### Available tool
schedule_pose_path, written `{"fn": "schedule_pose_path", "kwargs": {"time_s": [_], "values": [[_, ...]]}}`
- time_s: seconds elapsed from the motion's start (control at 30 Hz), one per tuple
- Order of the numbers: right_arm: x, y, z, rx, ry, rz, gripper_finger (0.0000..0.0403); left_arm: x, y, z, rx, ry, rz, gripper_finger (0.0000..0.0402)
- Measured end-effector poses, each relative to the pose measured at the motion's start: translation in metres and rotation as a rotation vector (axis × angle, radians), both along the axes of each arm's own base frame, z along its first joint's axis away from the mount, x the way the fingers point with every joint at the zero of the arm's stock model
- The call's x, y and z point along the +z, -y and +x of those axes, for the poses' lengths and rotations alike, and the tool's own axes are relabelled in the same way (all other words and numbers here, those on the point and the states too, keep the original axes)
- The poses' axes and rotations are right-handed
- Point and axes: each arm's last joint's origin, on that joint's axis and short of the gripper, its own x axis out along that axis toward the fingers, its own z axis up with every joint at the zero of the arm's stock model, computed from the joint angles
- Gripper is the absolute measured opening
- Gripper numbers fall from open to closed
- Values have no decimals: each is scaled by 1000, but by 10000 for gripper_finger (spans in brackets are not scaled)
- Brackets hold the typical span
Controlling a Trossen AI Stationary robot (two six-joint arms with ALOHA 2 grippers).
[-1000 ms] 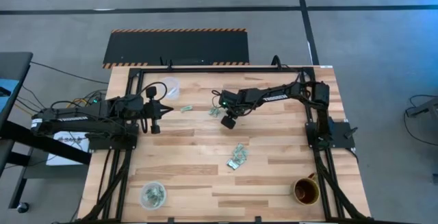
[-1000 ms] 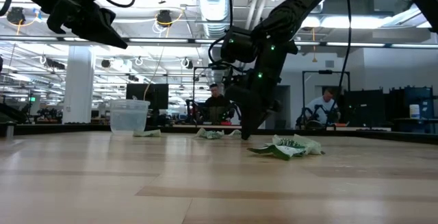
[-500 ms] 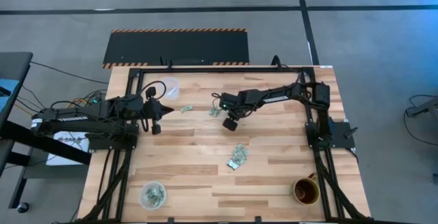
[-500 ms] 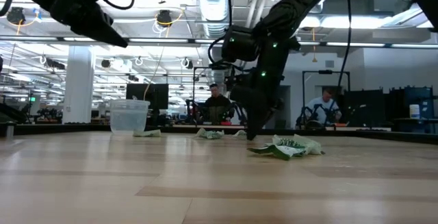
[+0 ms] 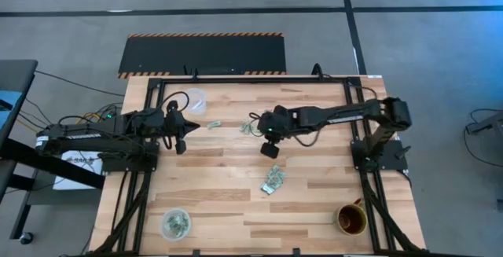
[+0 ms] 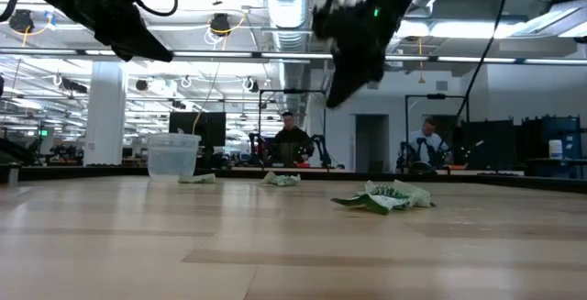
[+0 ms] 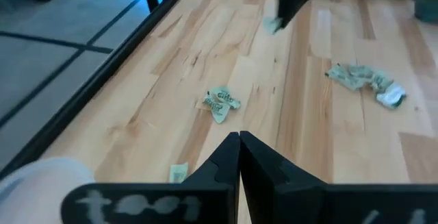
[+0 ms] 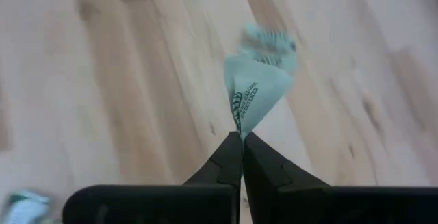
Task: Pick and place Stevia / Truvia into bins
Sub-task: Put the stevia packet into the top transparent container
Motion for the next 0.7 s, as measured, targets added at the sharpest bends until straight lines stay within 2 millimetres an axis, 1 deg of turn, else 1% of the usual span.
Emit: {"fn": "schedule_pose_path", "kwargs": {"time_s": [0.2,0.37,0.53,0.57,0.63,0.7], "values": [[35,-25,-6,69,173,-18,0,0,0,0,30,16,-52,0],[50,-49,-4,205,295,-32,0,-2,0,-1,51,7,-93,0],[57,-74,9,410,462,30,0,-8,1,-4,71,-42,-198,0],[59,-77,15,443,500,46,0,-9,2,-5,63,-51,-226,0],[57,-82,23,494,502,61,0,-11,4,-5,42,-64,-275,0],[59,-88,37,552,529,55,0,-12,5,-6,12,-74,-321,0]]}}
